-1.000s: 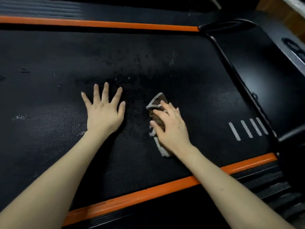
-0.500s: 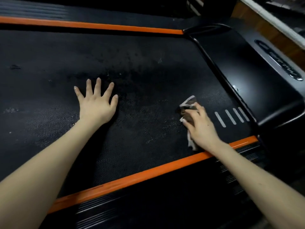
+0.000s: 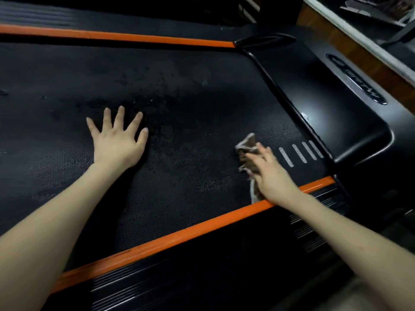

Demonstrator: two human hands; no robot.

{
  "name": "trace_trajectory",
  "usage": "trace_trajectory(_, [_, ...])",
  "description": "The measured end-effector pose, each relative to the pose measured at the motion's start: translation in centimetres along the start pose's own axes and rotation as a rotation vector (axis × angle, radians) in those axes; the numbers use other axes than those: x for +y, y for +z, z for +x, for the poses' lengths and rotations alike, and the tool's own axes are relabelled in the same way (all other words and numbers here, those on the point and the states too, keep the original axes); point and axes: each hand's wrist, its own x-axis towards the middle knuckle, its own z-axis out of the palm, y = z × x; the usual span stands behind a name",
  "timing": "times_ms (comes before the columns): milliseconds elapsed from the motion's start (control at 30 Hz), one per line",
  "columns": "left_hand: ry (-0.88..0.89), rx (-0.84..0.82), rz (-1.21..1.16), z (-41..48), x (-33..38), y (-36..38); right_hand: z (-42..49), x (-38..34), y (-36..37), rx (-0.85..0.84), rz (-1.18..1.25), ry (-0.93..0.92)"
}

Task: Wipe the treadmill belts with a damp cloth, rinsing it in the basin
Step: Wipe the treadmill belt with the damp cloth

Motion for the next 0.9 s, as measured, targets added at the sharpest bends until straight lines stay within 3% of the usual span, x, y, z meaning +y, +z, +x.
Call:
trace_trajectory(133, [-0.01, -0.017, 0.011, 0.1, 0.0, -0.1, 0.5, -1.1, -0.5, 0.034, 0.026, 0.156])
trace_trajectory(300, [-0.014, -0.031, -0.016, 0.0, 0.0, -0.6, -1.1, -10.9, 2.8, -0.078, 0.112, -0.24])
trace_trajectory(433, [0.021, 0.004, -0.053, -0.2, -0.5, -1.3, 0.5, -9.9, 3.6, -0.04, 0.055, -0.488])
trace_trajectory(600, [-0.02, 0.033, 0.033, -0.1, -2.1, -1.7, 9.7, -8.9, 2.7, 0.053, 0.065, -0.138])
trace_trajectory(700, [-0.048, 0.018, 0.024, 0.1, -2.8, -1.3, 12.0, -10.4, 3.0, 0.134, 0.109, -0.082])
trace_trajectory(767, [-0.045, 0.02, 0.005, 0.1, -2.9, -0.9, 10.3, -11.0, 3.3, 0.098, 0.108, -0.165])
trace_trajectory(900, [-0.05, 0.016, 0.009, 0.2, -2.8, -0.7, 7.3, -11.3, 3.4, 0.011, 0.007, -0.502])
